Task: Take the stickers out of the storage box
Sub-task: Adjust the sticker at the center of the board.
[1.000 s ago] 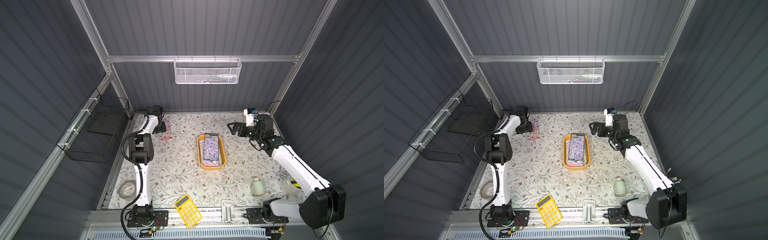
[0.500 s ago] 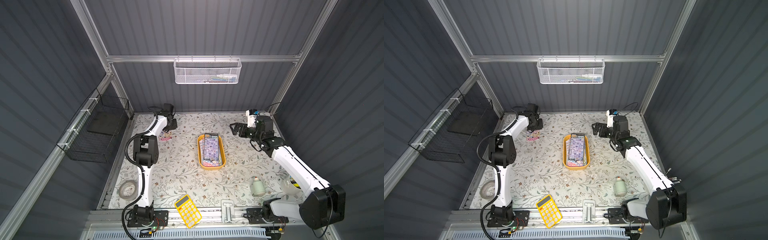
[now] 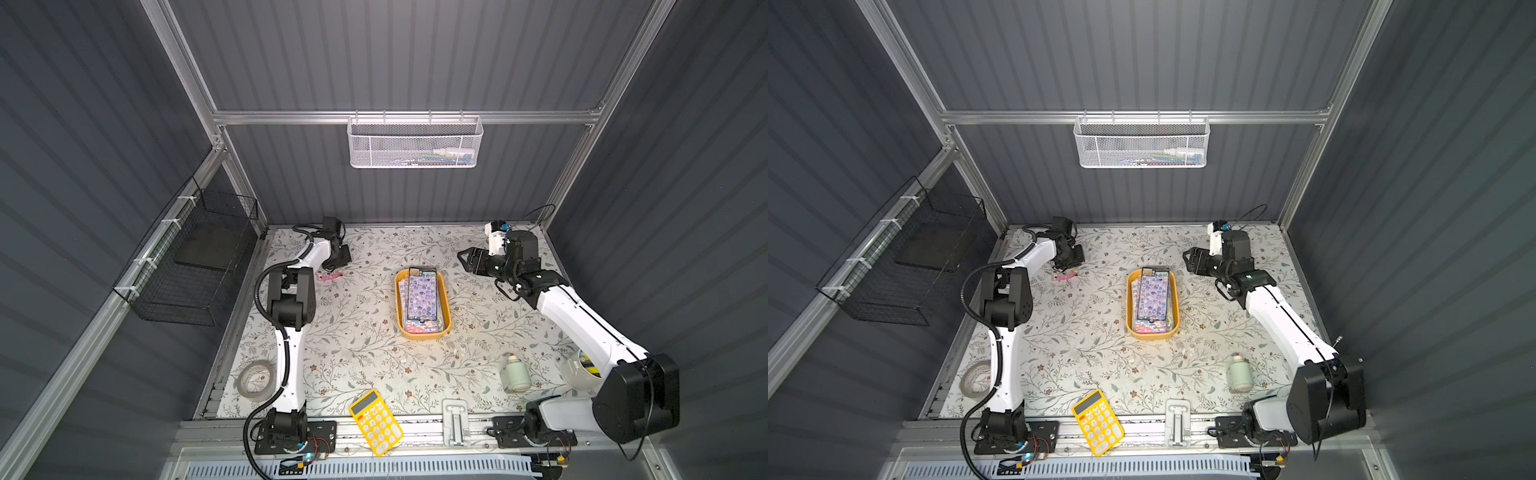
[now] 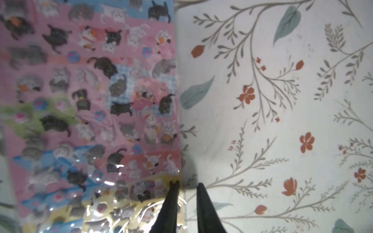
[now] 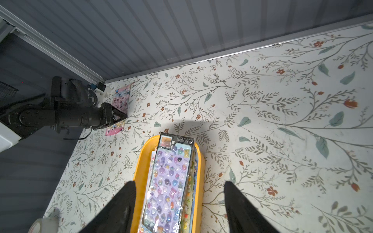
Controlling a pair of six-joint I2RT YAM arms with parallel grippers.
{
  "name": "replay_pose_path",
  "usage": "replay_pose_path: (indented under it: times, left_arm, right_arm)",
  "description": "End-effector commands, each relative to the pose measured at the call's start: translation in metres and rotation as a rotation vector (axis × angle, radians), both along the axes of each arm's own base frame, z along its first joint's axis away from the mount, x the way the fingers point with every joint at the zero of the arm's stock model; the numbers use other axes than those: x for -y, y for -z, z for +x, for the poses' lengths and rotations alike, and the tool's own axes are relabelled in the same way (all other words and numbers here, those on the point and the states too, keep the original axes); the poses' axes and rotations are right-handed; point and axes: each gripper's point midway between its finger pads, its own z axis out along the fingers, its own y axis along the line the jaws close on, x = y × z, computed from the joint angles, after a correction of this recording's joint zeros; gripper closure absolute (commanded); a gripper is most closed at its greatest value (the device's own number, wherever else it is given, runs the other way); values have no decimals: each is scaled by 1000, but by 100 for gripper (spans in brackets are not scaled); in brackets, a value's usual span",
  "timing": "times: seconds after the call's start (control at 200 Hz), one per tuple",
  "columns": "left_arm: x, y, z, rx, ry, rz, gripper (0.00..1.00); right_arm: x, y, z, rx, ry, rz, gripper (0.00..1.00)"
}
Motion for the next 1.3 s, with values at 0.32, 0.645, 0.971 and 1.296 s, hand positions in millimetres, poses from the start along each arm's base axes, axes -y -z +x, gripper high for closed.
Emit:
replay_pose_path:
  times: [0.32, 0.645, 0.971, 1.296]
  left_arm:
    - [-35, -14, -21, -32, -68, -26, 80]
    - [1, -106, -44, 156, -16, -53, 54]
    - [64, -105, -76, 156, 91, -95, 54]
    - [53, -77, -14, 103, 101, 91, 88]
  right_arm:
    - [2, -7, 2, -18, 22, -33, 50]
    - [-23, 33, -27, -94, -45, -257, 51]
    - [-55, 82, -53, -261, -168, -225, 53]
    - [-68, 95, -55, -305, -224, -188, 84]
